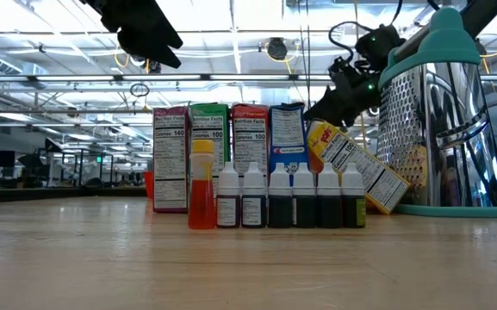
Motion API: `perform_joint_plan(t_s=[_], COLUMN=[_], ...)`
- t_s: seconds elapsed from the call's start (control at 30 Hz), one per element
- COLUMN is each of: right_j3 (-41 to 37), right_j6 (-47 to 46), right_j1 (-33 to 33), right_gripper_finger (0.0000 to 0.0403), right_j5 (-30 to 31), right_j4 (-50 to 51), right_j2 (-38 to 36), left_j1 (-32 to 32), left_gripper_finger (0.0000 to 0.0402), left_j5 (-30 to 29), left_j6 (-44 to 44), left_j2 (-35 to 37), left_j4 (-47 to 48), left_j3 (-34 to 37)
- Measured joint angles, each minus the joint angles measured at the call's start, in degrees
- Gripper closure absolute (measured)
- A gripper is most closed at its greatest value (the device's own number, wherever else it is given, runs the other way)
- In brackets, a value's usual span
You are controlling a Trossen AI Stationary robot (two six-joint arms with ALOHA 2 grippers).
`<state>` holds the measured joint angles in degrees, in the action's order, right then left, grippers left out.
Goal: Pick & Place Kitchen Items
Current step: Put the large black food coloring bottle into the red bin
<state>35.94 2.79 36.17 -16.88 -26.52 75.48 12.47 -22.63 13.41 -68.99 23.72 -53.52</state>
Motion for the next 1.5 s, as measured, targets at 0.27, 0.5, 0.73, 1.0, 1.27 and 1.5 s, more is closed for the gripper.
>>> perform_joint_plan(t_s=[0.27, 0.5, 0.73, 1.0, 1.27, 1.5], right_j3=[0.00, -3.52, -7.83, -7.96, -7.98, -8.00], right_j6=[0.89, 0.96, 0.87, 0.82, 0.90, 0.90], right_j1=[-3.59, -6.36, -8.54, -11.16, -12.40, -13.35], right_gripper_finger=[0.0177, 0.0177, 0.0180, 0.0181, 0.0181, 0.0181], right_j5=[0.19, 0.23, 0.27, 0.24, 0.39, 1.96], right_j4=[1.82, -1.53, -7.47, -7.54, -7.39, -6.92], right_j2=[0.07, 0.09, 0.09, 0.07, 0.07, 0.79], left_j1=[0.01, 0.02, 0.01, 0.00, 0.00, 0.00], left_gripper_finger=[0.0050, 0.0050, 0.0050, 0.0050, 0.0050, 0.0050], left_j5=[0.00, 0.00, 0.00, 0.00, 0.01, 0.00], left_j6=[-0.14, -0.13, -0.13, -0.11, -0.08, -0.04], left_j2=[0.00, 0.00, 0.00, 0.00, 0.00, 0.00], left_j4=[0.00, 0.00, 0.02, 0.01, 0.00, 0.00], left_j3=[0.00, 0.00, 0.00, 0.00, 0.00, 0.00])
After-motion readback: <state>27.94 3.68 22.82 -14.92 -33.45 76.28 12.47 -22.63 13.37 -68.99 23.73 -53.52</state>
